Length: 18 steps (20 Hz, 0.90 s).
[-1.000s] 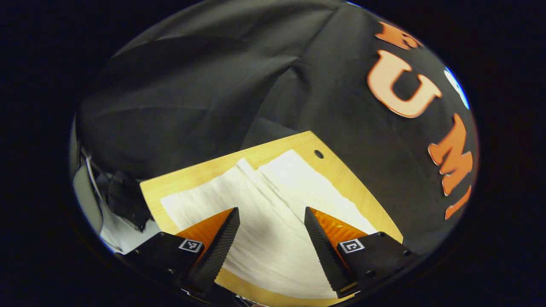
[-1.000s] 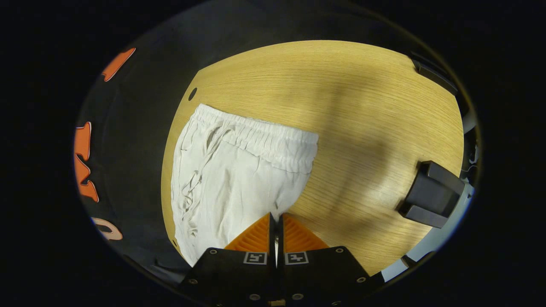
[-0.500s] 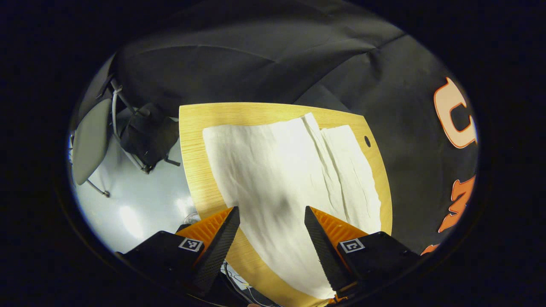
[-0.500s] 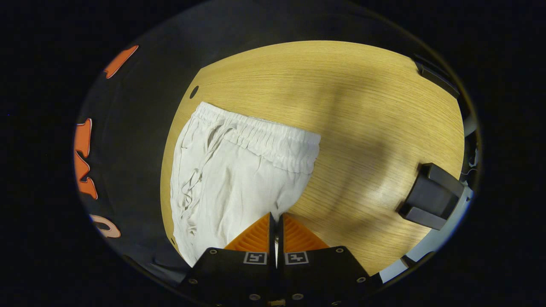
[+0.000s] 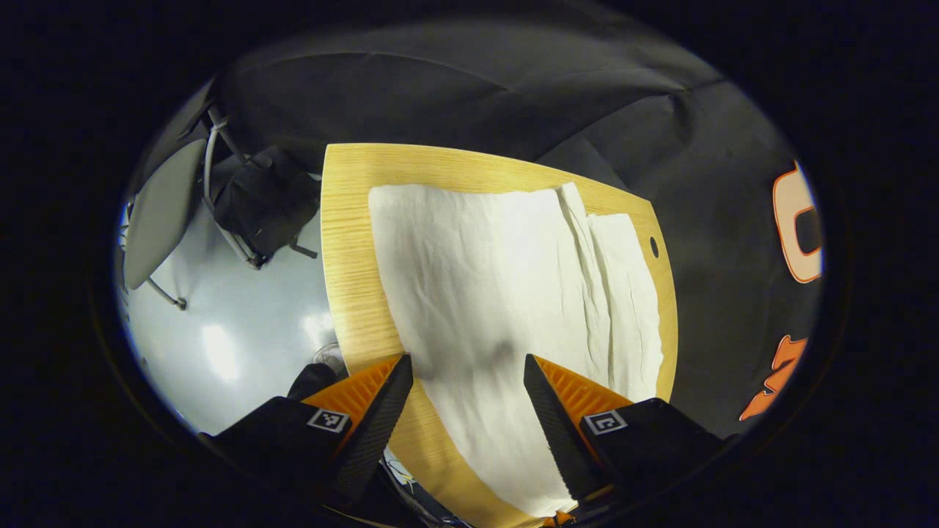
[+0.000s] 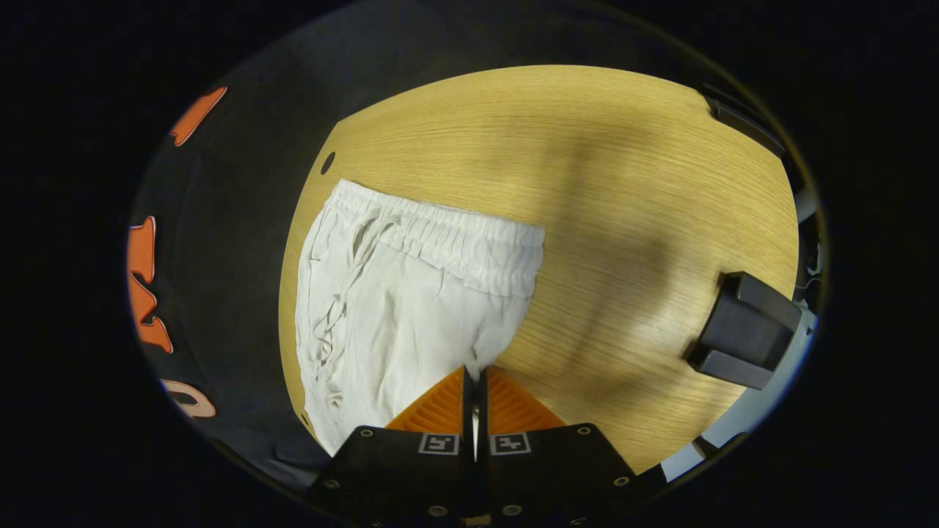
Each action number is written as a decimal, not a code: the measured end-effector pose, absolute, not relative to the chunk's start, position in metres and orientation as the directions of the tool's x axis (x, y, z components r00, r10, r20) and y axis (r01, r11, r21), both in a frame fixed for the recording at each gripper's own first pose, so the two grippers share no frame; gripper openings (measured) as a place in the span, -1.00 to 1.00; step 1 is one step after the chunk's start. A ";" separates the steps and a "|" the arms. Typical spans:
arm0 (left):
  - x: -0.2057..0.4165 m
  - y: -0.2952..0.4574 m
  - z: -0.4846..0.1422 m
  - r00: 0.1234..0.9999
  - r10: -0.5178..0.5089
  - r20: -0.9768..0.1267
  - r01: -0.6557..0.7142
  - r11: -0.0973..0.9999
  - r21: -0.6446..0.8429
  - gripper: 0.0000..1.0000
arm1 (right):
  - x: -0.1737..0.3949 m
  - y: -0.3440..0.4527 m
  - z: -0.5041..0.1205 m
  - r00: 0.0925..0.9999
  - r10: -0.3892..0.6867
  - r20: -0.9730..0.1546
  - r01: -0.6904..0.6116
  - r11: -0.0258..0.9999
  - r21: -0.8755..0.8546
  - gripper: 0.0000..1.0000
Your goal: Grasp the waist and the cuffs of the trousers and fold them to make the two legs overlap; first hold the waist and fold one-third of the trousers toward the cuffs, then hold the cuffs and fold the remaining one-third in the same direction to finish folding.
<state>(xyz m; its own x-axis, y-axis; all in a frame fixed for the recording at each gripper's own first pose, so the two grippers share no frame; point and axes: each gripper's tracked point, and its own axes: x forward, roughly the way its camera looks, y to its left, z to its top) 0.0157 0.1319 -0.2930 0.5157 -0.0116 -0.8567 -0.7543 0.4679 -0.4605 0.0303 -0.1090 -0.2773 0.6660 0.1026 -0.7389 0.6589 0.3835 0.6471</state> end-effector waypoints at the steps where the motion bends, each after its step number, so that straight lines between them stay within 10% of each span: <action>1: 0.019 0.133 -0.293 0.517 -0.015 -0.856 -0.752 0.470 -0.463 1.00 | 0.031 -0.108 -0.277 0.666 0.104 -0.739 0.660 0.380 0.648 -0.98; 5: 0.027 0.133 -0.305 0.497 -0.032 -0.867 -0.763 0.461 -0.454 0.63 | 0.031 -0.108 -0.277 0.671 0.111 -0.733 0.654 0.377 0.656 -0.98; 6: 0.025 0.134 -0.310 0.490 -0.033 -0.871 -0.765 0.464 -0.448 -0.02 | 0.031 -0.109 -0.277 0.671 0.116 -0.732 0.653 0.376 0.658 -0.97; 9: 0.026 0.140 -0.313 0.479 -0.033 -0.877 -0.779 0.445 -0.442 -0.85 | 0.032 -0.109 -0.278 0.672 0.119 -0.731 0.656 0.364 0.661 -0.97; 18: 0.043 0.140 -0.289 0.516 -0.054 -0.855 -0.716 0.520 -0.466 -0.91 | 0.029 -0.107 -0.266 0.655 0.107 -0.748 0.651 0.423 0.630 -0.98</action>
<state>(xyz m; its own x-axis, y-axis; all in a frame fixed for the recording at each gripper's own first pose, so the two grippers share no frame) 0.0432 0.1401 -0.2894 0.5163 -0.0540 -0.8547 -0.7164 0.5197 -0.4655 0.0288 -0.1071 -0.2655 0.6553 0.1068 -0.7478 0.6506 0.4234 0.6305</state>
